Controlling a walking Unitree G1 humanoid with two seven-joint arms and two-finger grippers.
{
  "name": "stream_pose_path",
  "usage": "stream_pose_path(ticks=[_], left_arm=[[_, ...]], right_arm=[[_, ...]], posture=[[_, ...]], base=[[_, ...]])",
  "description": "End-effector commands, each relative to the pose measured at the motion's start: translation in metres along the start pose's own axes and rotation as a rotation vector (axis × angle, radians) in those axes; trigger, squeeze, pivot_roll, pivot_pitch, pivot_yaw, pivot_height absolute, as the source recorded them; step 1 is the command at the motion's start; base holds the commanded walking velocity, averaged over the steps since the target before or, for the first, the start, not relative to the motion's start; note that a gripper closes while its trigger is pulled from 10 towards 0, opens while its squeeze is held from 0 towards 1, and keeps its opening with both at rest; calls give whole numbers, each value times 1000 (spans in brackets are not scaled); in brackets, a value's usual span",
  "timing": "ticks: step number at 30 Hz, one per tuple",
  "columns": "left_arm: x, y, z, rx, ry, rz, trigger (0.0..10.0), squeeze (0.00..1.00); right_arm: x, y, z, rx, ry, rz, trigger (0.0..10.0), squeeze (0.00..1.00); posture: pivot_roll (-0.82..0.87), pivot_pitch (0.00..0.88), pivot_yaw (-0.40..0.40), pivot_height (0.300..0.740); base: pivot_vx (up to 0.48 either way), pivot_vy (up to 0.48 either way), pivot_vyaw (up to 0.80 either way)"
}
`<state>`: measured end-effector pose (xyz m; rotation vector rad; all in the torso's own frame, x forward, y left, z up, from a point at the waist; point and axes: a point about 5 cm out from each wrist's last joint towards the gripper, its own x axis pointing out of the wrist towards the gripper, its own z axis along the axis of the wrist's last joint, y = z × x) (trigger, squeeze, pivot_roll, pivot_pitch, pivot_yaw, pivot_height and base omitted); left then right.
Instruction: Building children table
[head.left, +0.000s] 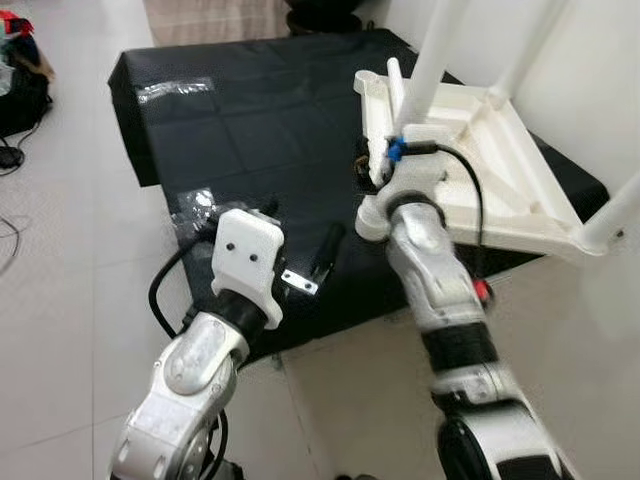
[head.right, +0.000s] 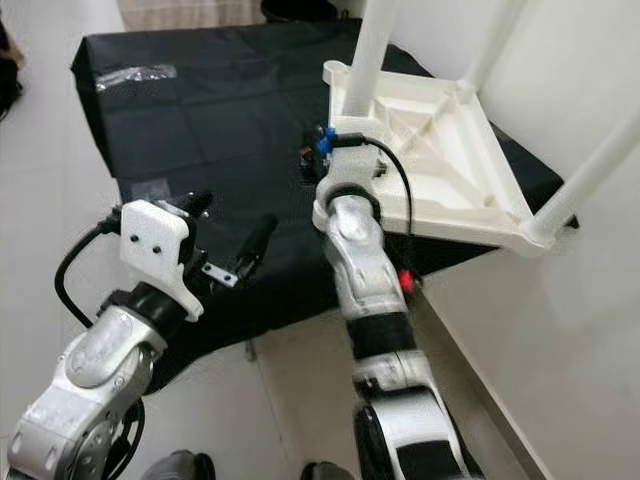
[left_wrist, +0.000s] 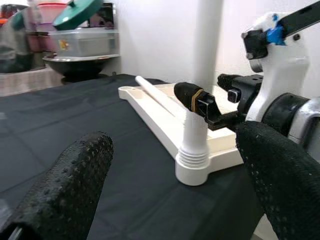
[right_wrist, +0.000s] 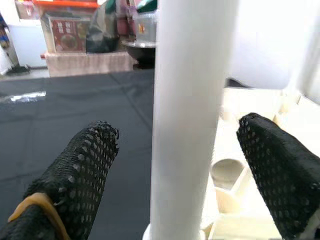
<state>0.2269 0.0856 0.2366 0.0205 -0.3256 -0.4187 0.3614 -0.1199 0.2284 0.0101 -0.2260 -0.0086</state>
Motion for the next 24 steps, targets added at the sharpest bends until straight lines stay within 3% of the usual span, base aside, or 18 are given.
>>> stream_pose_path(ticks=[1, 4, 7, 11, 14, 16, 24], left_arm=[[0, 0, -3, 0, 15, -5, 10000, 0], [1, 1, -3, 12, 14, 3, 10000, 0], [0, 10, -3, 37, 24, 44, 10000, 0], [-3, 17, -4, 53, 32, 73, 10000, 0], [-6, 26, -4, 84, 37, 116, 10000, 0], [-6, 30, -3, 87, 34, 136, 10000, 0], [-5, 34, -2, 97, 25, 145, 10000, 0]], right_arm=[[-11, -2, -2, 10, -6, 59, 10000, 0], [-20, -5, -4, -3, -10, 88, 10000, 0], [-43, -26, -8, -90, -53, 62, 10000, 0], [-56, -41, -10, -119, -52, 25, 10000, 0], [-67, -62, -11, -148, -19, -46, 10000, 0], [-71, -74, -10, -167, -3, -92, 10000, 0], [-71, -85, -1, -190, -23, -175, 10000, 0]], posture=[[64, 106, -106, 740], [64, 106, -106, 740], [65, 108, -107, 740], [65, 107, -103, 740], [62, 107, -100, 740], [58, 107, -97, 740], [60, 105, -95, 740]], base=[[0, 0, 0], [0, 0, 0], [0, 0, 0], [0, 0, 0], [0, 0, 0], [126, 0, 0], [267, 0, 0]])
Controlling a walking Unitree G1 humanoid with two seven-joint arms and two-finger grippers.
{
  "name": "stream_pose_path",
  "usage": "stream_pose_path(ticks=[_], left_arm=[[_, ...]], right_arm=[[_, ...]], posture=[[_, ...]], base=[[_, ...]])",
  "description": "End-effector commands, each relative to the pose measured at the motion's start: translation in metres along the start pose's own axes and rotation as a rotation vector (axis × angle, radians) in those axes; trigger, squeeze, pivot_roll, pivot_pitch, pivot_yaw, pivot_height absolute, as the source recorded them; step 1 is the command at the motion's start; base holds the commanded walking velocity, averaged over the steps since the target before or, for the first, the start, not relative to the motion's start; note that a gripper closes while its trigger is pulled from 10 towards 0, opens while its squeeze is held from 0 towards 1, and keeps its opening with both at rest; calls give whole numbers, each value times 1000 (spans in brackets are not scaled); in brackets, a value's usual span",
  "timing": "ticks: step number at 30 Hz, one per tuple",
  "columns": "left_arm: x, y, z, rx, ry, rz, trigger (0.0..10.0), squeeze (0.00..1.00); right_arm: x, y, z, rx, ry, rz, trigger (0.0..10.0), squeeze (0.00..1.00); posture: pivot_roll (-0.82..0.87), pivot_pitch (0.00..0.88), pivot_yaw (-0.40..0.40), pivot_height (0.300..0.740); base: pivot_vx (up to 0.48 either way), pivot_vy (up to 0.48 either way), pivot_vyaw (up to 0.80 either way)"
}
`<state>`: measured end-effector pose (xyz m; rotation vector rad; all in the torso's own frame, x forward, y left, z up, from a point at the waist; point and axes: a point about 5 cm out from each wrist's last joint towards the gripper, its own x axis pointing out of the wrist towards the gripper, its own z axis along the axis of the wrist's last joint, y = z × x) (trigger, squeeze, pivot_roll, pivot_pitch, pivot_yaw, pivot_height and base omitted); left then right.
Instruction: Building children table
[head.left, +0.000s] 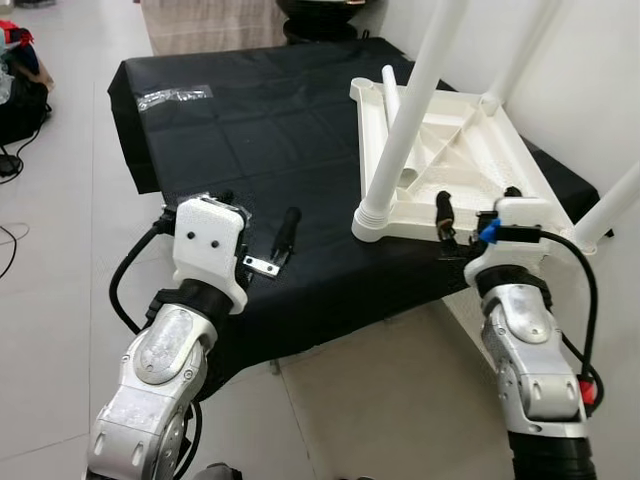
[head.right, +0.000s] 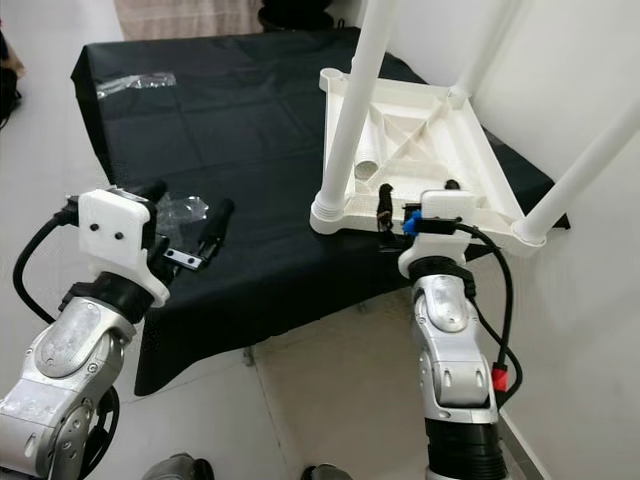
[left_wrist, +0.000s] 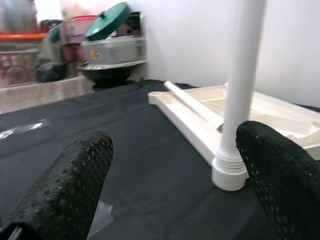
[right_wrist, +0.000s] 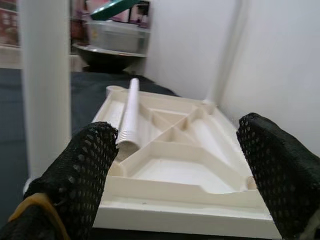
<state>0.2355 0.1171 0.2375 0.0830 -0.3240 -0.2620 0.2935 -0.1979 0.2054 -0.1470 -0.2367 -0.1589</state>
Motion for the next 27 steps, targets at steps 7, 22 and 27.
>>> stream_pose_path(ticks=[7, 22, 27], left_arm=[[0, 5, -1, 20, 5, 15, 10000, 0], [0, 6, -2, 26, 5, 25, 10000, 0], [0, 7, -2, 25, 5, 37, 10000, 0]], right_arm=[[9, -13, 16, 0, -33, -126, 10000, 0], [13, -2, 24, 23, -40, -110, 10000, 0], [13, -2, 24, 23, -32, -117, 10000, 0]], posture=[[61, 105, -99, 740], [63, 104, -101, 740], [64, 98, -100, 740]], base=[[287, 0, 0], [296, 0, 0], [267, 0, 0]])
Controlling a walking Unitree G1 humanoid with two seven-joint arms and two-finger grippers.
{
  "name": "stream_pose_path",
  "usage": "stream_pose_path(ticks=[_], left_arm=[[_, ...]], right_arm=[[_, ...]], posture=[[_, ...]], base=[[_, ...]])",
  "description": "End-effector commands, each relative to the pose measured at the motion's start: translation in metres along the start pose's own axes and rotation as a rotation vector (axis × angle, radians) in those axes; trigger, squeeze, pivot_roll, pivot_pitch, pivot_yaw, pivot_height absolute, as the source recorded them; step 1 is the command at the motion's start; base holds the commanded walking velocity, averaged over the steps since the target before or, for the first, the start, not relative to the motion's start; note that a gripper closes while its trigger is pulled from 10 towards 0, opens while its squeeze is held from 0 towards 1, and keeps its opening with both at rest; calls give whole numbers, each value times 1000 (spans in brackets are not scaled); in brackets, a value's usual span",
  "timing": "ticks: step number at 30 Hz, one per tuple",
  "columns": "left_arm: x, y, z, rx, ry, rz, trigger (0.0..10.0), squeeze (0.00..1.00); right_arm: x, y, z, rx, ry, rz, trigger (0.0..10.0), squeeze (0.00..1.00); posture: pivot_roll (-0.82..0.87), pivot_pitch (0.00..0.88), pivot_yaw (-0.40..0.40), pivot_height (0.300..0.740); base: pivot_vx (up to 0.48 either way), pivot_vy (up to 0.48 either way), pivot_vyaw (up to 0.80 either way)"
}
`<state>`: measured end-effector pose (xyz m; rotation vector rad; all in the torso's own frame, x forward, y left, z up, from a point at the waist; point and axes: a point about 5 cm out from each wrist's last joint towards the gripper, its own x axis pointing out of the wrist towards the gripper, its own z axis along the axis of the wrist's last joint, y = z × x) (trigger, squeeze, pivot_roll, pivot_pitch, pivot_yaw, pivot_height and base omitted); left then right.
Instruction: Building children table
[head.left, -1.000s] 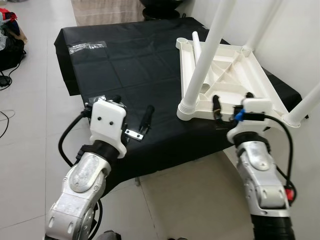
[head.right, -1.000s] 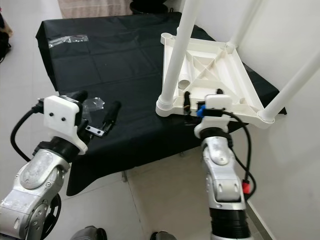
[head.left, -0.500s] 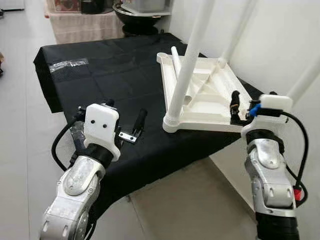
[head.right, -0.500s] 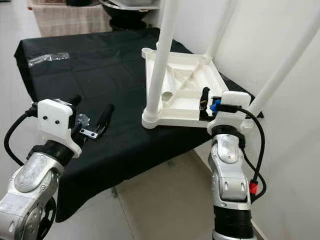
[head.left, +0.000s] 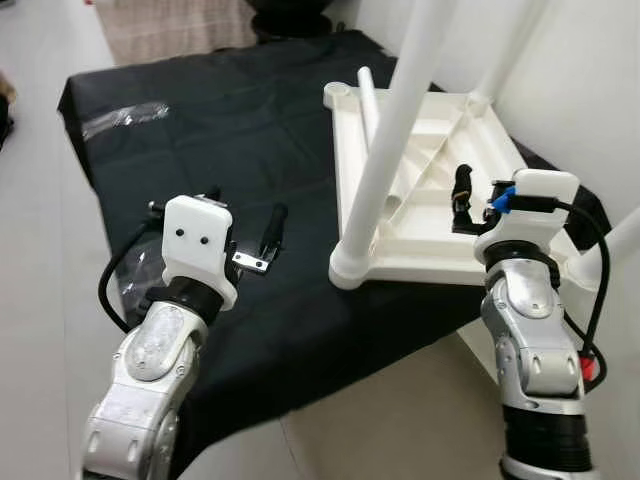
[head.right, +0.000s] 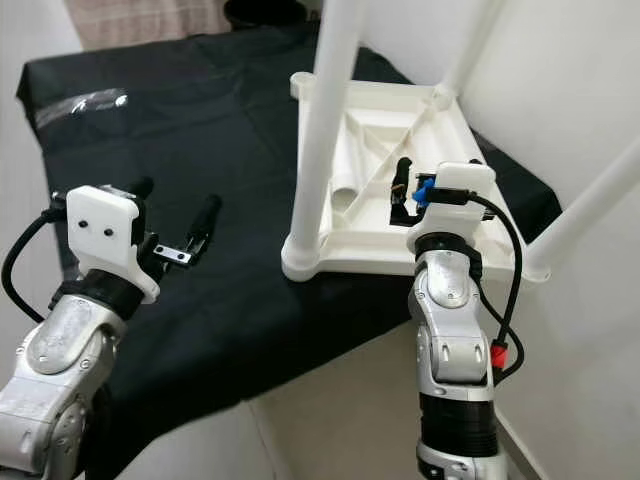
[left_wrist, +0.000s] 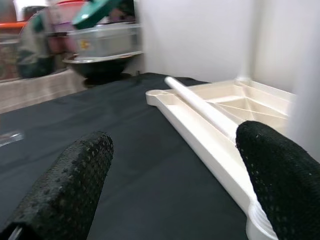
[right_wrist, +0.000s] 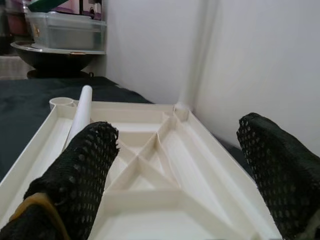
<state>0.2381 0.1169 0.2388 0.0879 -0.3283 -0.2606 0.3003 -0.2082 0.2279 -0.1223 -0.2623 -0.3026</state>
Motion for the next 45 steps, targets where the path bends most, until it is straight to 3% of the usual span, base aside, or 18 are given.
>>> stream_pose_path(ticks=[1, 18, 22, 23, 24, 26, 28, 29, 32, 33, 34, 36, 40, 41, 42, 43, 44, 45], left_arm=[[-3, 7, -2, 20, 9, 37, 10000, 0], [-4, 5, -4, 16, 19, 37, 10000, 0], [-4, 4, -4, 11, 18, 32, 10000, 0], [-5, 3, -5, 2, 22, 24, 10000, 0], [-5, 3, -5, 2, 22, 24, 10000, 0], [-5, 0, -5, -9, 25, 5, 10000, 0], [-6, -2, -6, -16, 28, -12, 10000, 0], [-6, -2, -6, -16, 28, -12, 10000, 0], [-7, -4, -6, -28, 32, -28, 10000, 0], [-8, -7, -7, -35, 34, -45, 10000, 0], [-8, -7, -7, -35, 34, -45, 10000, 0], [-10, -12, -8, -49, 49, -85, 10000, 0], [-11, -17, -9, -68, 58, -126, 10000, 0], [-14, -23, -10, -94, 70, -180, 10000, 0], [-14, -23, -10, -94, 70, -180, 10000, 0], [-19, -34, -11, -127, 85, -253, 10000, 0], [-24, -43, -12, -155, 100, -312, 10000, 0], [-24, -43, -12, -155, 100, -312, 10000, 0]], right_arm=[[-2, 10, 6, 16, -16, 29, 10000, 0], [4, 6, 2, -3, 27, 4, 10000, 0], [18, -8, -9, -55, 94, 3, 10000, 0], [27, -25, -16, -122, 122, -23, 10000, 0], [27, -25, -16, -122, 122, -23, 10000, 0], [39, -53, -22, -175, 151, -85, 10000, 0], [47, -69, -28, -171, 210, -70, 10000, 0], [47, -69, -28, -171, 210, -70, 10000, 0], [53, -77, -38, -156, 310, 38, 10000, 0], [53, -79, -44, -167, 366, 157, 10000, 0], [53, -79, -44, -167, 366, 157, 10000, 0], [43, -85, -57, -216, 490, 415, 10000, 0], [35, -92, -63, -234, 564, 568, 10000, 0], [31, -95, -63, -233, 596, 646, 10000, 0], [31, -95, -63, -233, 596, 646, 10000, 0], [26, -96, -62, -225, 616, 747, 10000, 0], [22, -97, -61, -215, 623, 832, 10000, 114], [22, -97, -61, -215, 623, 832, 10000, 114]], posture=[[64, 98, -100, 740], [65, 87, -104, 740], [61, 86, -103, 740], [62, 86, -102, 740], [62, 86, -102, 740], [63, 86, -106, 740], [60, 89, -105, 740], [60, 89, -105, 740], [60, 89, -105, 740], [60, 89, -105, 740], [60, 89, -105, 740], [59, 98, -99, 740], [59, 98, -99, 740], [60, 105, -96, 740], [60, 105, -96, 740], [58, 107, -94, 740], [58, 107, -94, 740], [58, 107, -94, 740]], base=[[262, 0, 0], [91, 0, 0], [0, 0, 0], [0, 0, 0], [0, 0, 0], [0, 0, 0], [0, 0, 0], [0, 0, 0], [0, 0, 0], [0, 0, 0], [0, 0, 0], [0, 0, 0], [0, 0, 0], [0, 0, 0], [0, 0, 0], [0, 0, 0], [0, 0, 0], [0, 0, 0]])
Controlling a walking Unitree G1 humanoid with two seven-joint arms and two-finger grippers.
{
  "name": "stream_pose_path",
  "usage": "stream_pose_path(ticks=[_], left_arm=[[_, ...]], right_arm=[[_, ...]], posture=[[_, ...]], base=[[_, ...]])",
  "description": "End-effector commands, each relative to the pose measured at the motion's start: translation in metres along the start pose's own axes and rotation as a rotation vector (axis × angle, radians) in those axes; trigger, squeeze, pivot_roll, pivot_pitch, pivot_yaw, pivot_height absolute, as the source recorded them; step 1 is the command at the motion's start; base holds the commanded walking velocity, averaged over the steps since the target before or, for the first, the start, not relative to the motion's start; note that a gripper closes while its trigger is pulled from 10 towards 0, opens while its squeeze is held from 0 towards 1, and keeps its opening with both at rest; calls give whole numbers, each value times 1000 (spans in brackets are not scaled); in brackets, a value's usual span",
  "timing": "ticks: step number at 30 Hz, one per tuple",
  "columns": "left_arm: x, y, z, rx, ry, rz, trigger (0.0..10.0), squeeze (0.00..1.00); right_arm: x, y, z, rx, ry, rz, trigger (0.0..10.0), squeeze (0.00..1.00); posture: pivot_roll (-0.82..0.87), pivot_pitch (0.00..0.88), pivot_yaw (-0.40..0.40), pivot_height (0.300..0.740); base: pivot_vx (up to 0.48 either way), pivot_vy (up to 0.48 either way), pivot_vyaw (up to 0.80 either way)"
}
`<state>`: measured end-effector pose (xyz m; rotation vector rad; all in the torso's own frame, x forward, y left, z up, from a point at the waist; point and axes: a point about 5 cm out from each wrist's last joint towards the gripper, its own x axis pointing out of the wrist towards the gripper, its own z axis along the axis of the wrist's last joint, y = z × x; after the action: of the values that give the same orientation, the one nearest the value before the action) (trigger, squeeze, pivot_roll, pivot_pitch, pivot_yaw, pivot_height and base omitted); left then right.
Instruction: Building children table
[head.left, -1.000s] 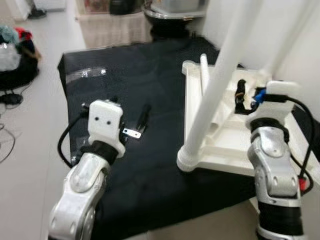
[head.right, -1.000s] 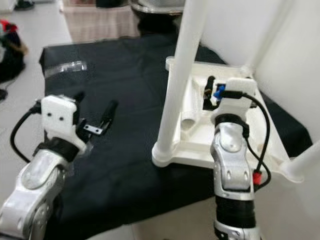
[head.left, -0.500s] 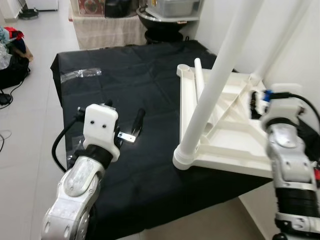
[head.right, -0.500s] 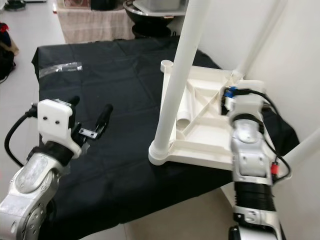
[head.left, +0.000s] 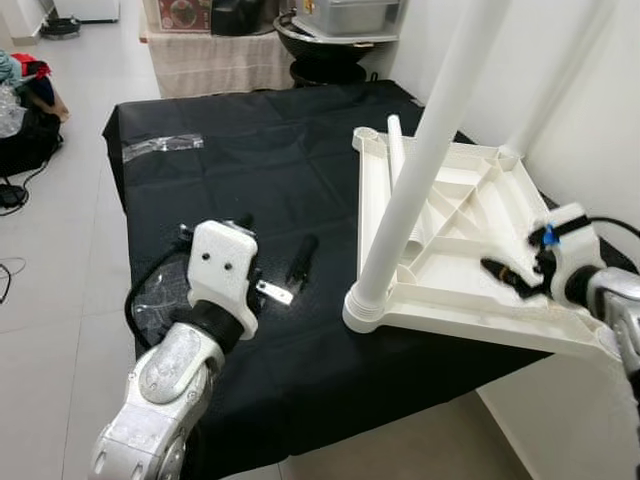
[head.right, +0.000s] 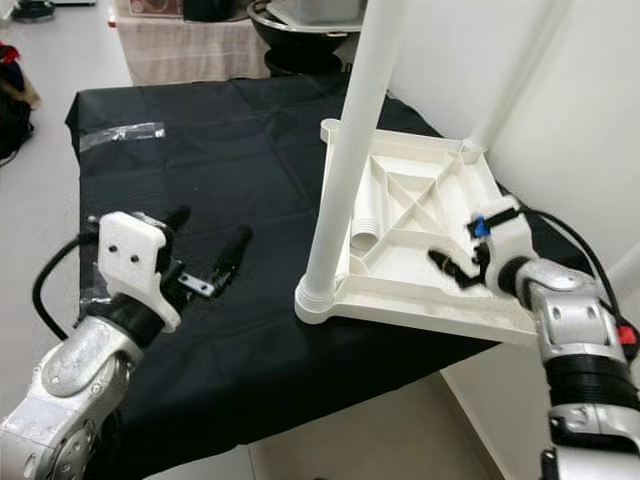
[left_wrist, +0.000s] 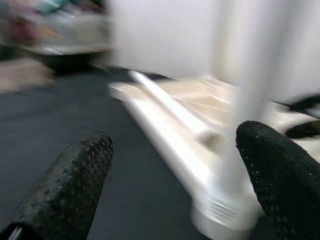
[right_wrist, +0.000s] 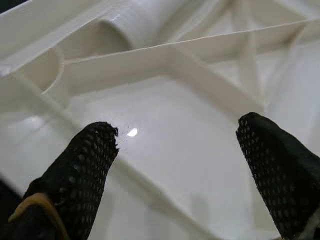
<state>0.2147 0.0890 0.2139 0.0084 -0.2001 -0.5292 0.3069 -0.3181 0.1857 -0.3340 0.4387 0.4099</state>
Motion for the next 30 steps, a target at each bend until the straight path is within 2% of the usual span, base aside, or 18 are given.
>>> stream_pose_path(ticks=[1, 2, 4, 5, 6, 8, 11, 18, 19, 24, 30], left_arm=[[-2, -14, -1, -33, 12, -91, 10000, 0], [-3, -22, -4, -55, 26, -129, 10000, 0], [-3, -22, -4, -55, 26, -129, 10000, 0], [-5, -30, -7, -79, 40, -167, 10000, 0], [-6, -32, -7, -87, 42, -175, 10000, 0], [-6, -32, -7, -87, 42, -175, 10000, 0], [-6, -34, -6, -95, 42, -190, 10000, 0], [-11, -49, -5, -148, 59, -313, 10000, 0], [-14, -52, -7, -159, 69, -334, 10000, 0], [-18, -53, -10, -158, 84, -331, 10000, 0], [-22, -40, -11, -100, 80, -228, 10000, 0]], right_arm=[[-2, 3, -1, -14, -4, 111, 10000, 114], [-3, 5, 1, -7, -34, 170, 10000, 1000], [-3, 5, 1, -7, -34, 170, 10000, 1000], [-6, 9, 8, 0, -98, 273, 10000, 1000], [-7, 11, 11, 2, -123, 310, 10000, 1000], [-7, 11, 11, 2, -123, 310, 10000, 1000], [-8, 14, 21, 8, -183, 381, 10000, 1000], [-3, 23, 43, -23, -281, 484, 10000, 1000], [-1, 25, 46, -22, -296, 507, 10000, 0], [3, 32, 56, -34, -346, 562, 10000, 0], [7, 41, 63, -24, -373, 630, 10000, 0]], posture=[[58, 107, -94, 740], [60, 110, -95, 740], [60, 110, -95, 740], [61, 112, -95, 740], [61, 112, -95, 740], [61, 112, -95, 740], [62, 114, -92, 740], [62, 114, -92, 740], [61, 115, -94, 740], [64, 115, -96, 740], [69, 115, -98, 740]], base=[[0, 0, 0], [0, 0, 0], [0, 0, 0], [0, 0, 0], [0, 0, 0], [0, 0, 0], [0, 0, 0], [0, 0, 0], [0, 0, 0], [0, 0, 0], [0, 0, 0]])
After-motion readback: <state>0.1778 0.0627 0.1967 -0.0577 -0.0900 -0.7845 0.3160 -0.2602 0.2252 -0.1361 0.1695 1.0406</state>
